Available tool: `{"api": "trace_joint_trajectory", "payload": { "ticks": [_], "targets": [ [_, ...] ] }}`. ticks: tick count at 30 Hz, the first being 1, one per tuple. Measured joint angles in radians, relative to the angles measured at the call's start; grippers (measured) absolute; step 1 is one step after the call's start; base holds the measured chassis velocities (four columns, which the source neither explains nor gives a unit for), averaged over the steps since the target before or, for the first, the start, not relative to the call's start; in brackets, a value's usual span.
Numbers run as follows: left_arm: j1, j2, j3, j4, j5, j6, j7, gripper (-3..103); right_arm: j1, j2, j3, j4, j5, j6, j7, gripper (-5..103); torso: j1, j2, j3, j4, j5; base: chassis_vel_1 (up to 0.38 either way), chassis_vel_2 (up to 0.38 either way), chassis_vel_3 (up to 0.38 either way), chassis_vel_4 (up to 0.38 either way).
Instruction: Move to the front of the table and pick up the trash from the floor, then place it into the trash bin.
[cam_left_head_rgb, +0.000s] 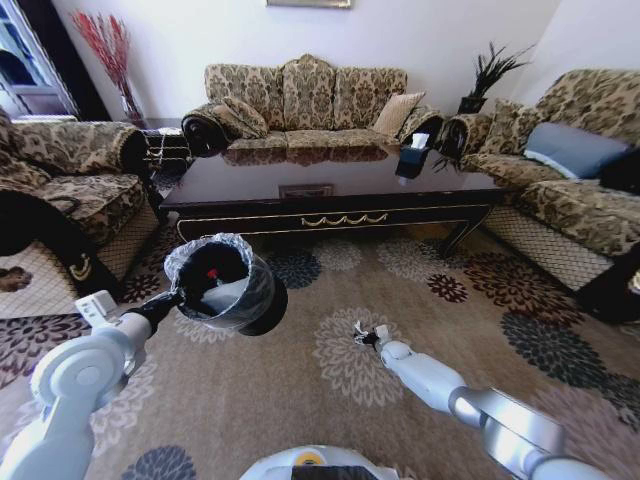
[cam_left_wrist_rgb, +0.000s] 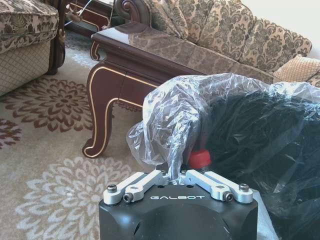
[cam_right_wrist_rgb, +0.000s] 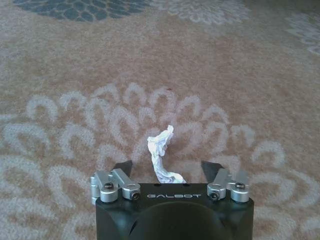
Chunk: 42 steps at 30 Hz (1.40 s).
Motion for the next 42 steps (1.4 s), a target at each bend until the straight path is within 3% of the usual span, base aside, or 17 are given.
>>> {"api": "trace_joint_trajectory", "payload": {
  "ticks": [4, 6, 10, 11, 15, 17, 20, 21, 25, 28, 31, 36, 42],
  "targets": [
    [0.005, 0.001, -0.001, -0.003, 0.001, -0.001, 0.002, 3, 0.002, 0.011, 0.001, -0.006, -0.006, -0.003, -0.003, 57, 0.0, 0.0, 0.0, 0.0002, 0.0, 0.0, 0.0, 0.0, 0.0],
    [0.005, 0.001, -0.001, -0.004, 0.001, -0.001, 0.002, 3, 0.002, 0.011, 0.001, -0.004, -0.008, -0.007, -0.003, 57, 0.0, 0.0, 0.0, 0.0002, 0.0001, 0.0, 0.0, 0.0, 0.0],
    [0.001, 0.003, 0.006, -0.007, 0.001, -0.001, 0.003, 3, -0.001, -0.001, 0.003, 0.005, -0.019, -0.029, 0.011, 36, 0.0, 0.0, 0.0, 0.0007, 0.0006, 0.0, 0.0, 0.0, 0.0],
    [0.001, 0.003, 0.006, -0.007, 0.001, -0.001, 0.003, 3, -0.001, -0.001, 0.003, 0.005, -0.019, -0.029, 0.011, 36, 0.0, 0.0, 0.0, 0.0007, 0.0006, 0.0, 0.0, 0.0, 0.0],
    [-0.005, 0.003, 0.017, -0.003, 0.005, -0.001, 0.004, 3, -0.01, -0.026, 0.012, 0.02, -0.02, -0.031, 0.015, 25, 0.0, 0.0, 0.0, 0.0, 0.0003, 0.0, 0.0, 0.0, 0.0],
    [-0.009, 0.001, 0.023, 0.004, 0.011, -0.001, 0.005, 3, -0.014, -0.049, 0.013, 0.04, -0.019, -0.03, 0.017, 14, 0.0, 0.0, 0.0, -0.0007, -0.0002, 0.0, 0.0, 0.0, 0.0],
    [-0.015, 0.001, 0.035, 0.019, 0.024, -0.001, 0.011, 3, -0.012, -0.094, 0.013, 0.096, -0.008, 0.015, 0.001, 3, 0.0, 0.0, 0.0, -0.0004, 0.0002, 0.0, 0.0, 0.0, 0.0],
    [-0.015, 0.001, 0.035, 0.019, 0.024, -0.001, 0.011, 3, -0.012, -0.094, 0.013, 0.096, -0.008, 0.015, 0.001, 3, 0.0, 0.0, 0.0, -0.0004, 0.0002, 0.0, 0.0, 0.0, 0.0],
    [-0.025, -0.003, 0.055, 0.05, 0.027, -0.003, 0.016, 3, 0.008, -0.152, 0.045, 0.209, -0.008, 0.142, -0.07, 0, 0.0, 0.0, 0.0, -0.0001, 0.0002, 0.0, 0.0, 0.0, 0.0],
    [-0.031, -0.009, 0.07, 0.068, 0.027, -0.007, 0.016, 3, 0.021, -0.182, 0.057, 0.286, 0.014, 0.17, -0.096, 0, 0.0, 0.0, 0.0, 0.0001, 0.0003, 0.0, 0.0, 0.0, 0.0],
    [-0.045, -0.017, 0.109, 0.105, 0.016, -0.013, 0.011, 3, 0.075, -0.253, 0.054, 0.513, 0.148, 0.189, -0.133, 0, 0.0, 0.0, 0.0, 0.0, -0.0001, 0.0, 0.0, 0.0, 0.0],
    [-0.062, -0.023, 0.149, 0.133, 0.006, -0.014, -0.001, 3, 0.14, -0.297, 0.07, 0.738, 0.261, 0.192, -0.105, 0, 0.0, 0.0, 0.0, 0.0003, 0.0001, 0.0, 0.0, 0.0, 0.0],
    [-0.065, -0.027, 0.19, 0.174, 0.028, -0.015, -0.001, 3, 0.189, -0.338, 0.081, 0.908, 0.328, 0.19, -0.048, 0, 0.0, 0.0, 0.0, 0.0, 0.0001, 0.0, 0.0, 0.0, 0.0]
  ]
}}
